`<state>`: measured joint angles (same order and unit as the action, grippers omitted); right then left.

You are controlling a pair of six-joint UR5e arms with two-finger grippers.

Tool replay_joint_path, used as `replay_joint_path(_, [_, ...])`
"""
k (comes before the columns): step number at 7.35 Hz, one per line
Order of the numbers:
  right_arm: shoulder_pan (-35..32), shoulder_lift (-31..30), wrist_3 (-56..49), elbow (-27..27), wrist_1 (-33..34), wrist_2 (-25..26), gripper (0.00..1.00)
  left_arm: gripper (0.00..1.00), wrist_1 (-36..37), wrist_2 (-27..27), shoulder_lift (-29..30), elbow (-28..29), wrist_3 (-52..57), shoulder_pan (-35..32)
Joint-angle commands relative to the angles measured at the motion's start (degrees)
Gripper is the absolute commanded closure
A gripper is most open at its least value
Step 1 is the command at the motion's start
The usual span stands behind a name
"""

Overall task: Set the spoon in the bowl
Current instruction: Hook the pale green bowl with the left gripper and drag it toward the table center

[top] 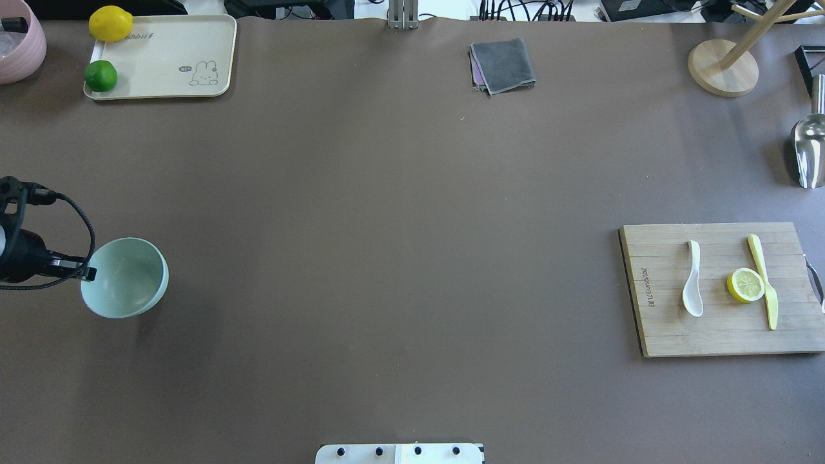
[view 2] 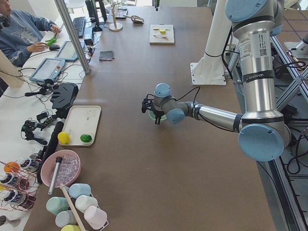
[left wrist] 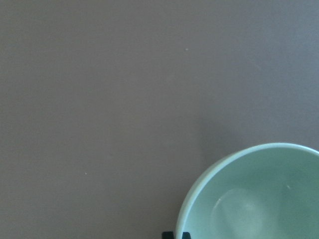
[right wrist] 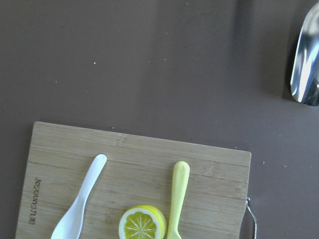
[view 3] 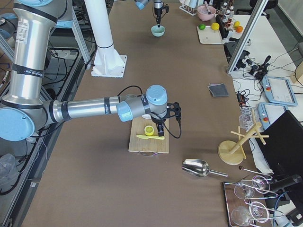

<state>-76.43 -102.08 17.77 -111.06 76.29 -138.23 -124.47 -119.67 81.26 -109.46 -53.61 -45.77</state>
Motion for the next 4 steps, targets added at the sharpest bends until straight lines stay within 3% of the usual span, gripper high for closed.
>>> replay_joint_path(1, [7.49,0.3,10.76,-4.84,0.0,1.82,0.1,1.0,8.76,0.75,10.35,-3.56,-11.28,5.48])
replay_joint_path(2, [9.0,0.22,12.01,-5.13,0.0,2.26,0.1,1.0,12.29,5.02,14.67,-3.65,-14.74,9.17])
replay_joint_path(4, [13.39,0.3,13.42,-4.87,0.0,4.62,0.1,1.0,28.93,9.87,29.83,-2.87,-21.94,15.42])
